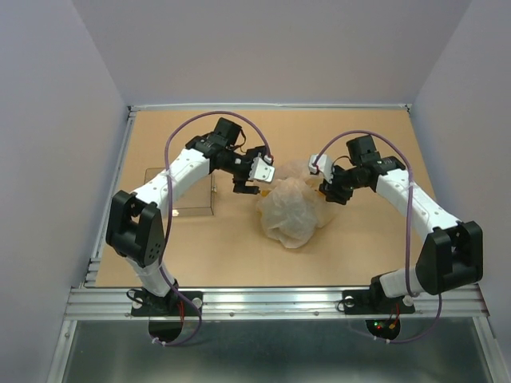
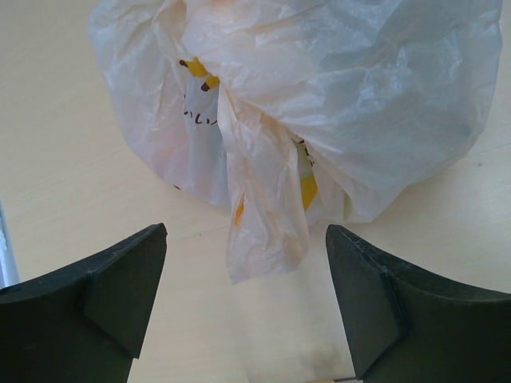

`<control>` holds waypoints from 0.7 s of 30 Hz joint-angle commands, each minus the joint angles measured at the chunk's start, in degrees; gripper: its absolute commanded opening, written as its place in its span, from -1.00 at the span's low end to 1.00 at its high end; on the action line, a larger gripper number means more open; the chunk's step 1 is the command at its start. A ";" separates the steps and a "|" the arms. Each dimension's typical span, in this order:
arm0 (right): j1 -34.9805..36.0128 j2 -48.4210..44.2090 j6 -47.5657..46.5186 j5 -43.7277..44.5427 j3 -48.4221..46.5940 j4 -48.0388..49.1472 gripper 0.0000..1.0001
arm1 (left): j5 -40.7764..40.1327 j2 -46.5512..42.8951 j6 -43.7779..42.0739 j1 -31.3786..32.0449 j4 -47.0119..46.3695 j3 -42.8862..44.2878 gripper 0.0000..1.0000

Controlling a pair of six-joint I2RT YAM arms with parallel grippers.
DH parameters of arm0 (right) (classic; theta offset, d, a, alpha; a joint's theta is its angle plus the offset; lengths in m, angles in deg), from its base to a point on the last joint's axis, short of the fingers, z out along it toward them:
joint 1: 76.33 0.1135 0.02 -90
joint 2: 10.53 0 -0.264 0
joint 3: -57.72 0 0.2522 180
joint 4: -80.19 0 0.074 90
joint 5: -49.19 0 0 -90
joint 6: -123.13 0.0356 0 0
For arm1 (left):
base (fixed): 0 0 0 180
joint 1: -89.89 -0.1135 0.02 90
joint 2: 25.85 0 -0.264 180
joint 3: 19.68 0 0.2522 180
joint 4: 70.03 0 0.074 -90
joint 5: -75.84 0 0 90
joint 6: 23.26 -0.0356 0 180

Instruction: Place the fake fruits into the plastic bag and tie a complex knot

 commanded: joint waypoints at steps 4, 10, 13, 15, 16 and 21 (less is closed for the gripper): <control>1.43 -2.04 2.64 0.77 3.13 8.25 -0.06 | -3.06 -0.91 2.77 2.49 -9.03 -5.28 0.83; 1.43 -2.83 3.16 0.86 3.22 9.04 -0.77 | -7.98 0.84 4.53 3.28 -12.47 -6.17 0.66; 1.43 -3.80 3.78 1.38 2.95 9.83 -0.99 | -8.69 1.64 6.29 3.28 -13.00 -4.68 0.15; 1.43 -4.33 4.83 3.39 2.77 10.01 -0.99 | -8.60 1.03 7.69 3.02 -12.66 -3.72 -0.50; 1.43 -4.76 5.01 4.36 2.86 10.10 -0.99 | -8.60 0.42 8.05 2.93 -12.39 -3.62 -0.76; -3.12 -8.80 4.22 9.03 4.53 10.10 -0.99 | -8.60 -3.71 8.93 -1.37 -10.64 -5.99 -1.00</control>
